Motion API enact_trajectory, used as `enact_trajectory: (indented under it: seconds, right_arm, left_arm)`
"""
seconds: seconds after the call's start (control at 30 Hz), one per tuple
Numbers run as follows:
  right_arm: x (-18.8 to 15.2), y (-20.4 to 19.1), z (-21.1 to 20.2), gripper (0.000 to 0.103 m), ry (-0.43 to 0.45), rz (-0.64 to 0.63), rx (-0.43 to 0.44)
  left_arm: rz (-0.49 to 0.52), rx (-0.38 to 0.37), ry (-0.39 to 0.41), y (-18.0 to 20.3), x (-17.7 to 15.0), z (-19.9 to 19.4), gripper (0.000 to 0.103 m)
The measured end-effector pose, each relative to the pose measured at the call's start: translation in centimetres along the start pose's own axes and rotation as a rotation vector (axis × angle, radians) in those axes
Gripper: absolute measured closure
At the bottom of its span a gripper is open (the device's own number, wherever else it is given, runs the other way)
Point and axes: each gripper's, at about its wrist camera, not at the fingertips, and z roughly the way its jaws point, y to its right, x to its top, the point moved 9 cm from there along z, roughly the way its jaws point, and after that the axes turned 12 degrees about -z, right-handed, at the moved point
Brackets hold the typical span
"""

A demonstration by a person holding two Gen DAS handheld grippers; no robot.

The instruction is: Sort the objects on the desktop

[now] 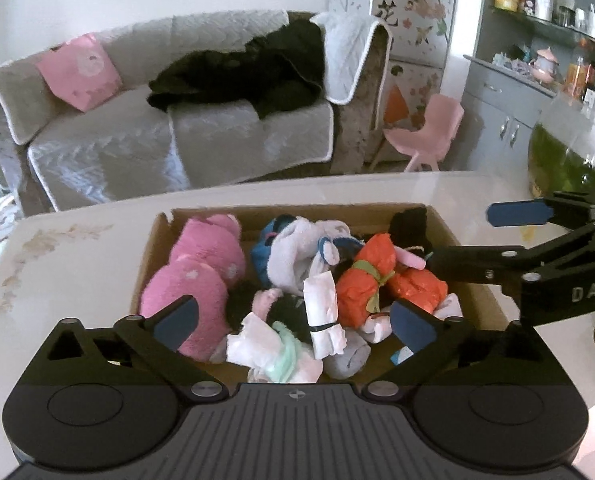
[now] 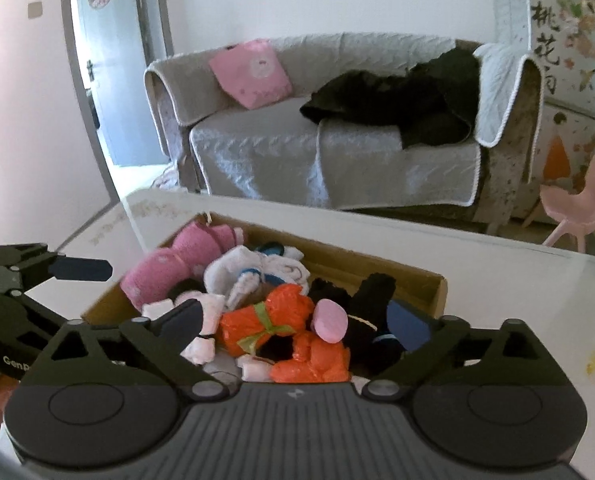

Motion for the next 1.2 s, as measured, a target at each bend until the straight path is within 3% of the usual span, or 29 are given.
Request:
enact_trajectory:
  seconds: [0.3,0.5,0.7,0.8,0.93,1.07,1.2]
  right_arm:
    - [0.7,-1.5,-4.4,0.001,0.054,0.018,-0.063]
    - [0.1,-2.8,-7.3,0.001,0.109,0.049,-0.066]
    - [-0.6,-4.1,-9.6,0.001,0.161,0.063,-0.063]
    - [-0.9,-4.6,-10.2,0.001,0.166,0.048,-0.079]
    - [-1.3,-4.8,-10.7,0.001,0.168,0.056,-0.078]
    - [-1.2,-5.0,-11.0,0.001,0.175,0.065,-0.082]
    - [-1.7,-5.8,-11.4,0.001,0.187,0.073,-0.083]
  left_arm:
    - [0.026,0.080,0.056,1.0,0.0,-5.1,0.000]
    - [-0.059,0.041,0.092,1.2,-0.6,-9.1,0.000]
    - [0.066,0.154,0.140,2.3,-2.5,-12.2,0.000]
    - [0.005,0.131,0.155,1.9,-2.9,-13.6,0.000]
    - [-0.071,0.210,0.207,0.6,-2.5,-15.6,0.000]
    - [-0.138,0.137,0.160,0.3,-3.0,-16.4,0.000]
    - [-0.124,0.171,0.121,0.3,-3.7,-16.8,0.000]
